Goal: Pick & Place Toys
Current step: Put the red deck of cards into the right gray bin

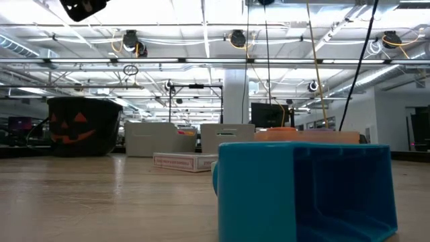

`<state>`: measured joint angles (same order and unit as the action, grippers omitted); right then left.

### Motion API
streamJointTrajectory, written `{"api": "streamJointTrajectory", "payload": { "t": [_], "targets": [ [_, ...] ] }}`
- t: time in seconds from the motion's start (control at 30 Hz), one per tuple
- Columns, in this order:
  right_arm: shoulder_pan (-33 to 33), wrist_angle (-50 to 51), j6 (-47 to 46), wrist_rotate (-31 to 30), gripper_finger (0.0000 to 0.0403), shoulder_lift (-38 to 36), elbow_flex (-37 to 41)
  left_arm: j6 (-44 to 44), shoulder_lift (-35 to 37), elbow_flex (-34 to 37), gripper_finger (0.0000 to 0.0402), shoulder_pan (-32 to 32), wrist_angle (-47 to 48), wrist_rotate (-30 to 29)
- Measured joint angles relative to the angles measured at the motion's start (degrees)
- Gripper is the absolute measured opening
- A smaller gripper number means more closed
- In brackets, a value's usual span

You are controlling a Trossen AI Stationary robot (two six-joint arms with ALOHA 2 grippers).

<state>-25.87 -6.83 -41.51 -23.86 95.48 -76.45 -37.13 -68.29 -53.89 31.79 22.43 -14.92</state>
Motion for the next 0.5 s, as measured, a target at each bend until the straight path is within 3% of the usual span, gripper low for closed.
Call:
{"api": "streamJointTrajectory", "payload": {
  "t": [0.27,0.5],
  "targets": [
    [3.56,22.62,0.39,0.89,0.0210,6.43,-8.26,-3.67,0.17,0.00,0.0230,0.00,7.25,0.38],
    [8.74,23.82,0.01,8.96,0.0210,12.17,-14.45,-5.58,0.17,0.00,0.0230,0.00,7.88,0.39]
  ]
}}
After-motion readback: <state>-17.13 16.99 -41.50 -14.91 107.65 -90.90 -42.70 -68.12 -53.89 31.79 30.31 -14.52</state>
